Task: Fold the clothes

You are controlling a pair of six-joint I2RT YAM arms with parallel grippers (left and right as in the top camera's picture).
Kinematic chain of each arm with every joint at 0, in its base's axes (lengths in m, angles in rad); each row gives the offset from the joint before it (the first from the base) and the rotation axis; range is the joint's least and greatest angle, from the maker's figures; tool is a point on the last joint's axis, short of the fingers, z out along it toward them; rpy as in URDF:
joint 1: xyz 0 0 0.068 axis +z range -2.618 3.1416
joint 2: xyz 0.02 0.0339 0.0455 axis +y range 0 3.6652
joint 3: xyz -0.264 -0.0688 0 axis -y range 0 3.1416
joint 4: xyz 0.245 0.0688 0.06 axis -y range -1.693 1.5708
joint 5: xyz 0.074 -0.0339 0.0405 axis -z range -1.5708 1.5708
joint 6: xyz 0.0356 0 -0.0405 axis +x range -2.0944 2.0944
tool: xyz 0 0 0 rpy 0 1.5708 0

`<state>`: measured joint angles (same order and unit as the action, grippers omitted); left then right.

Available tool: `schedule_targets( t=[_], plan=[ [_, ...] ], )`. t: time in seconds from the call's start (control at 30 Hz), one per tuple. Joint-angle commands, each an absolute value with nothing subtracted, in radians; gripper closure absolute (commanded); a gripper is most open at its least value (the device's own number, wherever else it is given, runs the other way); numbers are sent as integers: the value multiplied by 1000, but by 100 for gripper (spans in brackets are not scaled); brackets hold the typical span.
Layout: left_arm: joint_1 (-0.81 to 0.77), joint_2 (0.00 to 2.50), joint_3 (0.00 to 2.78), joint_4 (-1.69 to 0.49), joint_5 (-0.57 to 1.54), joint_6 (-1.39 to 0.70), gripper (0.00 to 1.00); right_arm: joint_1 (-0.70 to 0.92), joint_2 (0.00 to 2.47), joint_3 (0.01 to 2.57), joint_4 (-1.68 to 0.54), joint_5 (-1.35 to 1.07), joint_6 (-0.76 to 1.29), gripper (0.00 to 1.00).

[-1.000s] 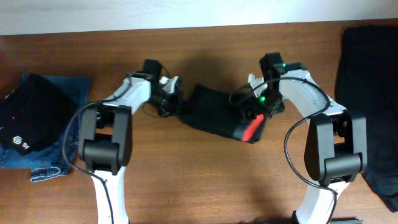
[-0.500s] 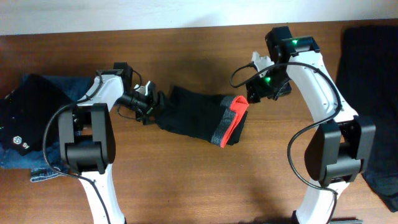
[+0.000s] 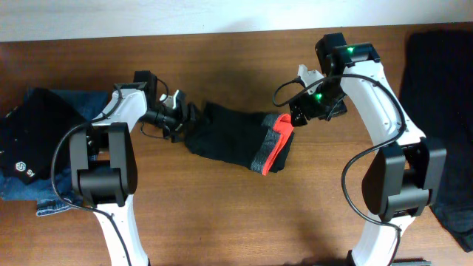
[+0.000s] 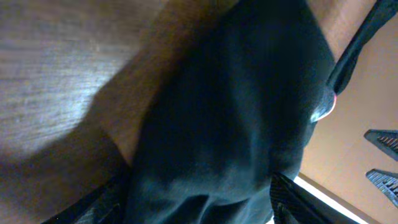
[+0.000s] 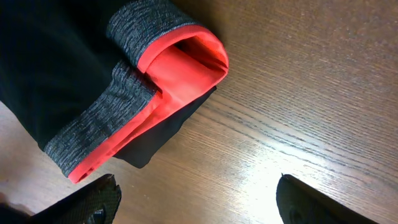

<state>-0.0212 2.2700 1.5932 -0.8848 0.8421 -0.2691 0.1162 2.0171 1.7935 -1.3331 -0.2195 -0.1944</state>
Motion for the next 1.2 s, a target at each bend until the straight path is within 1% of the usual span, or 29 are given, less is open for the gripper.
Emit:
schedule_targets(
  t=[0.0, 0.03, 0.1, 0.23, 0.4, 0.5, 0.53, 0.63, 0.7, 0.73, 0.77, 0.8, 0.87, 0.9, 0.93, 1.0, 1.07, 1.17],
  plan=[
    [-28, 2306, 1573, -831, 767, -253, 26, 118, 2015, 1802, -1343, -236, -205, 14],
    [-30, 2306, 1573, -807, 767, -253, 25, 118, 2015, 1798, -1345, -236, -205, 13],
    [-39, 2307, 1573, -757, 766, -253, 18, 118, 2015, 1792, -1348, -236, -205, 13],
    [-76, 2307, 1573, -690, 763, -253, 18, 118, 2015, 1778, -1349, -241, -205, 13],
    [-105, 2307, 1573, -688, 731, -253, 18, 119, 2015, 1776, -1368, -288, -205, 13],
    [-103, 2307, 1573, -680, 682, -252, 18, 119, 2015, 1776, -1396, -289, -209, 19],
    [-97, 2307, 1573, -659, 673, -253, 18, 120, 2015, 1776, -1425, -313, -242, 24],
    [-93, 2307, 1573, -635, 673, -253, 19, 133, 2015, 1776, -1458, -333, -258, 28],
    [-94, 2307, 1573, -640, 673, -253, 23, 152, 2015, 1776, -1475, -333, -258, 32],
    [-94, 2307, 1573, -648, 673, -253, 27, 164, 2016, 1776, -1480, -334, -258, 35],
    [-94, 2307, 1573, -661, 673, -253, 32, 179, 2016, 1776, -1486, -333, -258, 39],
    [-94, 2307, 1573, -674, 673, -253, 38, 196, 2016, 1772, -1486, -333, -258, 50],
    [-94, 2307, 1573, -701, 673, -252, 45, 224, 2016, 1760, -1480, -329, -258, 66],
    [-94, 2307, 1573, -717, 672, -252, 48, 239, 2017, 1748, -1472, -326, -258, 71],
    [-94, 2307, 1573, -729, 672, -252, 50, 250, 2017, 1735, -1460, -326, -257, 72],
    [-94, 2307, 1573, -750, 672, -252, 52, 268, 2017, 1698, -1430, -326, -253, 72],
    [-92, 2307, 1573, -774, 672, -252, 57, 284, 2017, 1642, -1394, -326, -254, 71],
    [-91, 2307, 1573, -828, 672, -252, 59, 299, 2017, 1548, -1328, -334, -254, 71]
  ],
)
